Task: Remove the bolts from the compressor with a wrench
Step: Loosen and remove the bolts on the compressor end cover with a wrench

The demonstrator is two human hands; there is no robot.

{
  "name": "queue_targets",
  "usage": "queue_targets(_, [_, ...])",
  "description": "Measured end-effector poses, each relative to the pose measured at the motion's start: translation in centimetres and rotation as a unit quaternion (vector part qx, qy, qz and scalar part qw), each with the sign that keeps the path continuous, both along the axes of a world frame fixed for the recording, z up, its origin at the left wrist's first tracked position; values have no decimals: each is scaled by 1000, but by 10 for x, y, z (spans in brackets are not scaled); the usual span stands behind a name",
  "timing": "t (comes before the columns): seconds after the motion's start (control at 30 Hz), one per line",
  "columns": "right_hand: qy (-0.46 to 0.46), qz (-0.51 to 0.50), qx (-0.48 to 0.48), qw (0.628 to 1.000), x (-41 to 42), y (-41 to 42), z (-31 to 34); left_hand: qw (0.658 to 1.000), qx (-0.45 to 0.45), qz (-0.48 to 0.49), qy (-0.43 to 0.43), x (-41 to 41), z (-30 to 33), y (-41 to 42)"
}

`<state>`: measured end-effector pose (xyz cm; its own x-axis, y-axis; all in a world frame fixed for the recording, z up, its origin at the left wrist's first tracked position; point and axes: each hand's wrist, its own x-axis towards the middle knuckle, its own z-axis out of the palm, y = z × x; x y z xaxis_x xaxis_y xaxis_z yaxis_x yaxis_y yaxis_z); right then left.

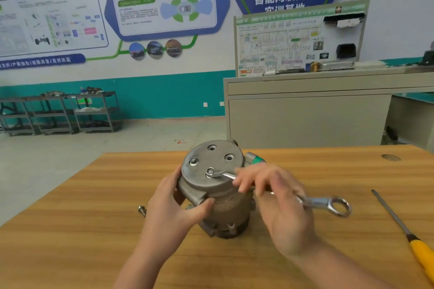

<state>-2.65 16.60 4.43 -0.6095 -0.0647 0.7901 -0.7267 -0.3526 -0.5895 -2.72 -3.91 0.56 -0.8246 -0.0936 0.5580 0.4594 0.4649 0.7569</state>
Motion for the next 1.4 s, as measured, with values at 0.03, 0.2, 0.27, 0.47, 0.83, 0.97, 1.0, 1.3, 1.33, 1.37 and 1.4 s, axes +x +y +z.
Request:
queue_targets(0.03, [-29,-11,-41,999,6,-5,-8,1000,2,19,-3,2,-1,4])
queue_targets(0.2, [-382,-128,-64,913,-19,38,14,998,-40,44,-9,18,-4,32])
queue_targets(0.27, [-461,-111,-33,880,-28,46,34,998,-28,47,6,22,-2,37])
queue_targets(0.47, [-512,-173,145,828,-76,42,63,996,79,-47,-21,-8,36,41])
queue_targets(0.83, [-32,-422,611,669,-72,-27,87,992,37,-90,-84,-62,36,69])
queue_targets(0.97, [173,-442,496,727,-26,-13,53,998,32,-51,-14,-46,26,68])
queue_targets(1.0, [205,-447,462,738,-18,-7,43,998,38,-51,-17,-42,24,66])
queue_targets(1.3, [-207,-147,16,967,11,40,-22,982,142,-70,-100,-41,36,45])
queue_targets(1.33, [-299,-100,-61,947,2,42,-21,977,163,-89,-109,-40,36,47])
queue_targets(1.37, [-359,-84,-113,922,-7,46,-17,970,183,-108,-116,-40,34,50])
queue_targets(1.4, [-398,-96,-135,902,-18,50,-11,966,194,-121,-116,-39,33,52])
